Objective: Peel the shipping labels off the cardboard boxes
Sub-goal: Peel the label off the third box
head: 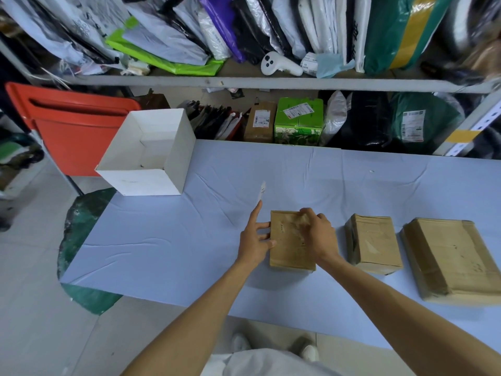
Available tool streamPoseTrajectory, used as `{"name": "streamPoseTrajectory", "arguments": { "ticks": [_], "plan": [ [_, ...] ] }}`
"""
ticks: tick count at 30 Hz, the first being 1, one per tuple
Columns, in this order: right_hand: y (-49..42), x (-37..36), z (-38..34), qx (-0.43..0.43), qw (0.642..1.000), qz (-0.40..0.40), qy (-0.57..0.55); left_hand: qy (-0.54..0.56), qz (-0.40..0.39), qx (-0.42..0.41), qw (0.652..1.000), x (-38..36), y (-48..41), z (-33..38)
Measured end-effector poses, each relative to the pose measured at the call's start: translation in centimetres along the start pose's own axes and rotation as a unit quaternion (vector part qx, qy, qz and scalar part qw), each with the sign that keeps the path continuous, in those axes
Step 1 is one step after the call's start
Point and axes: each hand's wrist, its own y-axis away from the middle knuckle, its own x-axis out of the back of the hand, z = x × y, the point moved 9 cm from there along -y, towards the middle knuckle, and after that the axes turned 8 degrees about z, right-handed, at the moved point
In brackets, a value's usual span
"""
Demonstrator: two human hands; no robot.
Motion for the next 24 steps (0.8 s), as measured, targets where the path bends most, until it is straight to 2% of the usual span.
{"name": "streamPoseTrajectory", "arguments": {
  "ticks": [2, 4, 9, 13, 19, 24],
  "plan": [
    [0.1, -0.3, 0.3, -0.016, 1.000, -0.025, 0.003, -0.004, 0.003, 0.010, 1.000, 0.3, -0.3, 0.1],
    [0.3, -0.9, 1.3, -0.081, 0.994, -0.067, -0.037, -0.008, 0.033, 0.009, 0.999, 1.4, -1.0, 0.7],
    [0.7, -0.3, 2.4, -0.136, 0.987, -0.086, -0.032, -0.102, 0.090, -0.056, 0.989, 3.4, -2.2, 3.6],
    [0.4, 1.0, 0.8, -0.107, 0.992, -0.049, -0.054, -0.091, 0.114, -0.072, 0.987, 3.6, -2.4, 4.9],
    [-0.2, 3.9, -3.8, 0.003, 0.988, 0.012, -0.154, -0.044, 0.100, -0.069, 0.992, 2.4, -2.5, 6.3],
    [-0.5, 4.7, -4.2, -0.007, 0.980, 0.032, -0.199, 0.001, 0.074, -0.053, 0.996, 1.5, -2.4, 6.9]
  ]
}}
